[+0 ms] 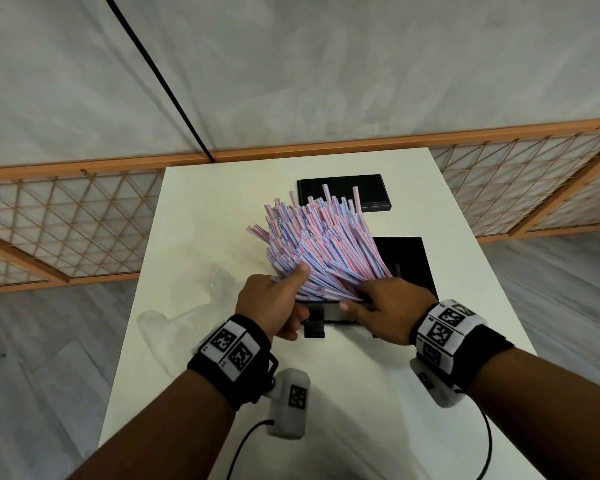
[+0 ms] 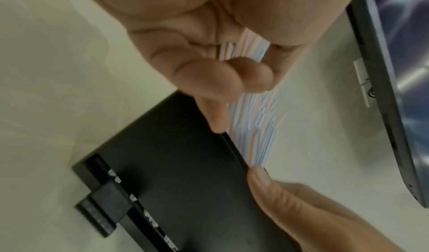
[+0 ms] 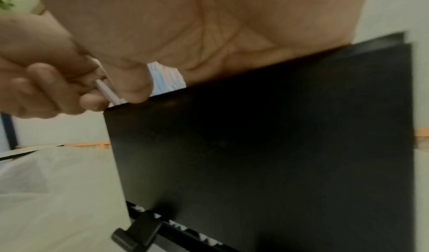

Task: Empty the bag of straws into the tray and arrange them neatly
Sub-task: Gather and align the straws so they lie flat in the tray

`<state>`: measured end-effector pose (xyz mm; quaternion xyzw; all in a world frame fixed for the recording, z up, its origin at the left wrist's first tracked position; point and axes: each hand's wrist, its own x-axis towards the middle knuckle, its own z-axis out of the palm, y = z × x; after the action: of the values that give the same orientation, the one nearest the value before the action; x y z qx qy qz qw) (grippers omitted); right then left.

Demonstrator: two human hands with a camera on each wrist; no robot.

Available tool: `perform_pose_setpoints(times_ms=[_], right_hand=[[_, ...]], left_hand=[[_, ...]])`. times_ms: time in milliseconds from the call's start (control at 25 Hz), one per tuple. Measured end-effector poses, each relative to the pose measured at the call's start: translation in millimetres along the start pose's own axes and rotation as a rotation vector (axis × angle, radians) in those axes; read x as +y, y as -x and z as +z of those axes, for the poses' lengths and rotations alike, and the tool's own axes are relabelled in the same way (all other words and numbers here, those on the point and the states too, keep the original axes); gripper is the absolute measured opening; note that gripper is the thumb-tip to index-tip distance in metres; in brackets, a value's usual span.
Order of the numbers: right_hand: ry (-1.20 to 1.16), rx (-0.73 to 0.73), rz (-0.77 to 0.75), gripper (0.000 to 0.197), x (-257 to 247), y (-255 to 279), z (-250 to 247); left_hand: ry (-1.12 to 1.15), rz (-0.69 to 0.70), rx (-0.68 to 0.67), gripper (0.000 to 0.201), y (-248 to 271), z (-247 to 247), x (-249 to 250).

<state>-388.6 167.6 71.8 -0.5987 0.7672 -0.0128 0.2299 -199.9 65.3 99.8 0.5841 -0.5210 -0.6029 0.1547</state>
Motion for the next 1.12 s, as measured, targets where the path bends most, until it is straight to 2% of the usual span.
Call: perform_pose_setpoints(times_ms=[80,200,280,360,440,520,600,640,680,800,960,1040,1120], right_hand=[[-0.056,-0.004,-0.084,0.048,-8,-4,4],[-0.206,0.103,-0.216,0.037,-13,-9,1],[-0.233,0.167,-0.233,0.027,-11,-11,-5],[-0.206,0.194,-0.215,0.026,-7,-7,-7],[-0.217,0.266,-0.130,0.035,-1,-1,-10],[-0.202,0.319,0.056,0.052,7,3,-14],[-0.168,0.279,0.223,0.075,11,1,-17],[-0.174,0.234,0.248,0.081,11,-2,-17],[-0.199,0.191,0.242,0.080,8,-6,-14],[-0.253,0.127,0.171,0.060,-2,-15,-7],[-0.300,0.061,0.191,0.051,-10,-18,-16],[-0.277,0.091,0.127,0.041,-16,-18,-20],[-0.218,0.177,0.010,0.047,-22,-19,-26]], left_hand=[[0.034,-0.021,-0.022,0.046,-1,8,0],[0.171,-0.081,-0.065,0.039,4,12,5],[0.171,-0.099,-0.087,0.045,5,8,6],[0.036,-0.032,-0.041,0.059,5,-3,2],[-0.078,0.065,0.063,0.066,3,-15,1],[-0.059,0.088,0.126,0.060,1,-23,-1],[-0.083,0.099,0.098,0.054,1,-20,-2],[-0.110,0.117,0.072,0.051,2,-16,-2],[-0.118,0.137,0.052,0.049,3,-11,-2],[-0.066,0.127,0.025,0.049,6,0,3],[-0.046,0.095,0.014,0.051,2,5,8],[-0.046,0.101,0.007,0.049,3,8,8],[-0.020,0.092,0.005,0.046,3,10,7]])
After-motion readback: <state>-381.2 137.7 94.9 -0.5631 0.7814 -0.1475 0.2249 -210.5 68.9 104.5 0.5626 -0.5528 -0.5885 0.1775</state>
